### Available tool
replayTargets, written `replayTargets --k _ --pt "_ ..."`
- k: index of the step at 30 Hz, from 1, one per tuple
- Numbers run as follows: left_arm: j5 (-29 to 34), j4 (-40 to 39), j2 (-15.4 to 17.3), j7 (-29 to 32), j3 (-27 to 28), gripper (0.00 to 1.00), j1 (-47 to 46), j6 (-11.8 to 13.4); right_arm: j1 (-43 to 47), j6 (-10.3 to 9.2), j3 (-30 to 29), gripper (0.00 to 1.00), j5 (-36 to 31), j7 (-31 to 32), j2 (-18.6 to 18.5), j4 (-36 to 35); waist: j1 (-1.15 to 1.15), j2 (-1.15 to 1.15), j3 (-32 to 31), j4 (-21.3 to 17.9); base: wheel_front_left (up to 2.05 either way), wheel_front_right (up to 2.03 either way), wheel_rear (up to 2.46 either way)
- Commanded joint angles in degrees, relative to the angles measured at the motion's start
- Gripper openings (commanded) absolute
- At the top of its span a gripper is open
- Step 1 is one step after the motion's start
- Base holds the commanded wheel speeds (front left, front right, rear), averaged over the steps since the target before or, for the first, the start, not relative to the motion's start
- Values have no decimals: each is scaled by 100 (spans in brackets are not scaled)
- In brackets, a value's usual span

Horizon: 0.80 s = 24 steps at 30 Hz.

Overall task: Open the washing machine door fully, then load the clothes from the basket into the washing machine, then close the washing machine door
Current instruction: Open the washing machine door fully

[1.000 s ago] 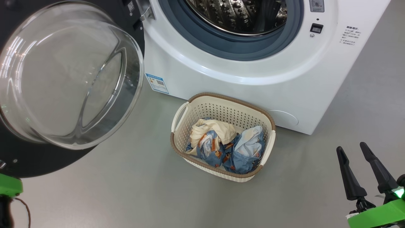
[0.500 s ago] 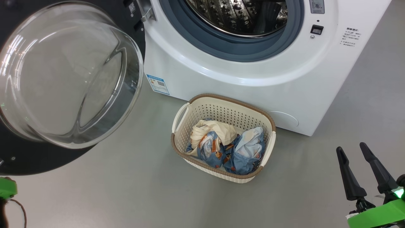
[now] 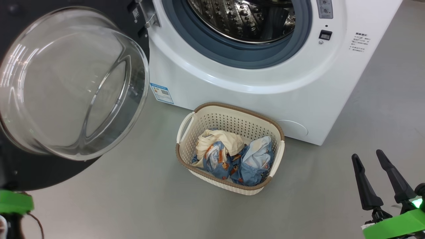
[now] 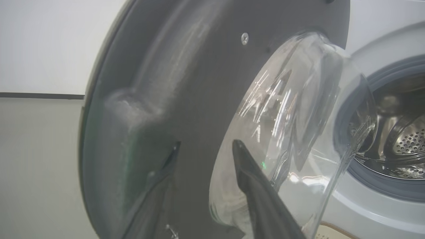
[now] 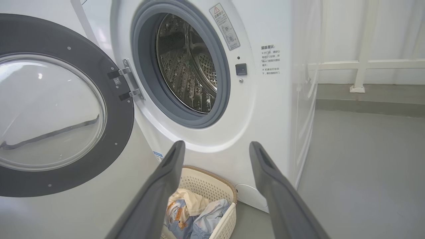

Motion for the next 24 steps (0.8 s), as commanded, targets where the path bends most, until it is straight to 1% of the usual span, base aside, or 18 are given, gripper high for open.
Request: replayTargets --k 1,6,14,19,24 --pt "73 -211 220 -34 214 100 67 -27 -140 32 85 100 -67 -69 -103 -141 0 0 -18 -30 0 0 0" --pt "306 -701 -96 -35 264 100 467 -41 -108 32 48 100 -66 -69 -69 -160 0 0 -47 -129 0 0 0" --pt "551 -1316 -371 -35 159 100 909 -113 -139 32 34 100 -87 -69 13 -190 0 0 -38 -392 0 0 0" --pt "619 -1580 -505 -35 46 100 1080 -148 -184 32 11 100 -100 -69 54 -197 0 0 -4 -612 0 0 0" --pt "785 -1944 -533 -35 -113 100 1250 -179 -200 32 -41 100 -113 -69 96 -212 0 0 9 -909 0 0 0"
